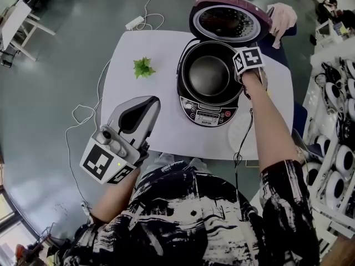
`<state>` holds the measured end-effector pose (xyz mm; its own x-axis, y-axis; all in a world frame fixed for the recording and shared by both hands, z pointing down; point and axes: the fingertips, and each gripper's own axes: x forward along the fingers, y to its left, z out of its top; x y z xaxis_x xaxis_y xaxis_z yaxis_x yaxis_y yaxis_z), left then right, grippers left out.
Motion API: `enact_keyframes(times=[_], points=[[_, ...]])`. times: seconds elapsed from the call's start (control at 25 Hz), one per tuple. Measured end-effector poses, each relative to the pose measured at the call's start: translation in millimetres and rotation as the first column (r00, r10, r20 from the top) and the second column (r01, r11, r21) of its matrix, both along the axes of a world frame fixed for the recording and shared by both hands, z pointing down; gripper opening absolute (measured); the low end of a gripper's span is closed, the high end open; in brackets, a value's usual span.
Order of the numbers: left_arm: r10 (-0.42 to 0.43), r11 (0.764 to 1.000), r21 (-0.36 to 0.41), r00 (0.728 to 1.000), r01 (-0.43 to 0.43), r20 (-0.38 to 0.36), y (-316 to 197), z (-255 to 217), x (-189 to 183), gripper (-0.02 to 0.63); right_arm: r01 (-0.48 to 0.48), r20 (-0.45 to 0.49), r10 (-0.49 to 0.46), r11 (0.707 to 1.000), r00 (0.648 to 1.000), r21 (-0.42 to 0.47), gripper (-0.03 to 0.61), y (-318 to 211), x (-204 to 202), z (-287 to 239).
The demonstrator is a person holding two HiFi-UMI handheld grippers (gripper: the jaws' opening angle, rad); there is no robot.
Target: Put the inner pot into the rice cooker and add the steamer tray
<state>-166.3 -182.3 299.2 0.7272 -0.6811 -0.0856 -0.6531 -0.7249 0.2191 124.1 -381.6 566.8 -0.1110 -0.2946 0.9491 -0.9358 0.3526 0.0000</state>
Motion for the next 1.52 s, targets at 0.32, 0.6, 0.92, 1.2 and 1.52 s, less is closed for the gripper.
enact_keyframes(times=[0.32,0.6,0.92,1.2,1.52], points=[[-0.015,1.000,-0.007,1.000,0.015,-0.010,0,4,-11,0.005,0.085,-0.113,-0.087,0.996,0.990,-0.030,0.005,0,-1,9],[-0.036,0.999,-0.012,0.999,0.036,-0.015,3,6,-24,0.005,0.122,-0.180,-0.135,0.989,0.974,-0.082,0.009,4,0,15],[-0.045,0.999,-0.016,0.999,0.045,-0.025,7,6,-34,0.005,0.157,-0.214,-0.179,0.981,0.960,-0.115,0.020,5,0,16],[-0.043,0.999,-0.014,0.999,0.043,-0.027,10,5,-38,0.005,0.016,-0.018,-0.018,0.997,1.000,-0.080,0.025,11,2,14],[-0.021,1.000,-0.008,0.999,0.021,-0.027,11,2,-32,0.005,-0.069,0.157,0.080,0.995,0.984,-0.076,0.034,17,3,12]])
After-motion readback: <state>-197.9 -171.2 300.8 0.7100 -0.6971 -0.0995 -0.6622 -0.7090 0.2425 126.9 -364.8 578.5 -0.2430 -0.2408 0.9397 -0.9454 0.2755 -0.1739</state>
